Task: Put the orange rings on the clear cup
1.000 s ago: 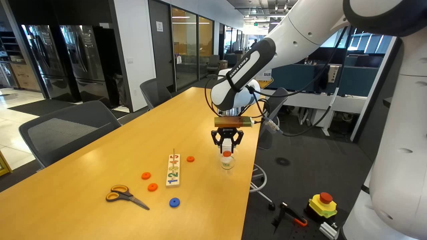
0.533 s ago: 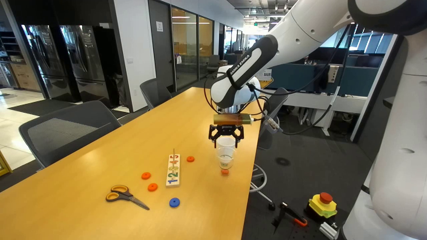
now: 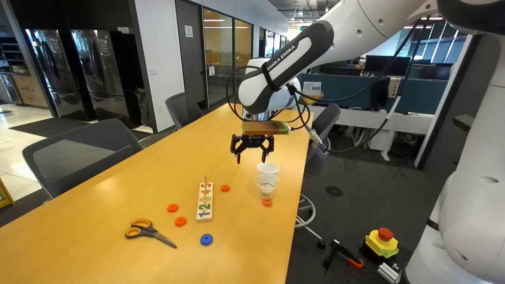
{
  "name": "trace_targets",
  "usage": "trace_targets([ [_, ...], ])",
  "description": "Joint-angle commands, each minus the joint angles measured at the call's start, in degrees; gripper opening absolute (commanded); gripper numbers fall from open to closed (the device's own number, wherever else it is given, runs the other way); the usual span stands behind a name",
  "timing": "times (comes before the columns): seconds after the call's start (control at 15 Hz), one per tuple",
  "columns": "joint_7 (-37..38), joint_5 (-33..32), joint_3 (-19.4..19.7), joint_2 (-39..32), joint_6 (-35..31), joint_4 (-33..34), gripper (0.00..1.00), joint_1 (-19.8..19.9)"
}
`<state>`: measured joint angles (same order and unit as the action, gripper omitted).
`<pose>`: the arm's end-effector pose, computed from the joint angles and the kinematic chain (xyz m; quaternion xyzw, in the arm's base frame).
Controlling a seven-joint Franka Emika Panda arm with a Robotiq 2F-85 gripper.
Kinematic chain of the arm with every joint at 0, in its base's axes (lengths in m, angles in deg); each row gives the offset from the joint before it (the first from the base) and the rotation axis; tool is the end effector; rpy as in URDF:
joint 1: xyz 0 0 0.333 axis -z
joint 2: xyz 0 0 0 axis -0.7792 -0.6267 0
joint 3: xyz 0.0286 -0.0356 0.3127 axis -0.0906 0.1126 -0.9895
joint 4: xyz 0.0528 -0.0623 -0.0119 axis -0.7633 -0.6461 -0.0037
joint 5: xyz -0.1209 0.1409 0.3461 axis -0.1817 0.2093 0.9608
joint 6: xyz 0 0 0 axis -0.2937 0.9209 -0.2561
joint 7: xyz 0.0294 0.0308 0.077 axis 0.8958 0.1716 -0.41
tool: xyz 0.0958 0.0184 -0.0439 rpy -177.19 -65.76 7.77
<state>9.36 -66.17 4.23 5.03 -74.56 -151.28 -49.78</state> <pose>0.5392 -0.0386 0.3569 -0.9596 0.2799 -0.0233 0.0175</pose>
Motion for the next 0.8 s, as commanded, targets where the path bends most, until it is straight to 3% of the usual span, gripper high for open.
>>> trace_targets([
  [0.0, -7.81, 2.17, -1.20, -7.45, 1.27, 6.52, 1.00, -0.45],
  [0.73, -17.61, -0.24, -0.71, -28.68, 2.25, 24.91, 1.00, -0.35],
])
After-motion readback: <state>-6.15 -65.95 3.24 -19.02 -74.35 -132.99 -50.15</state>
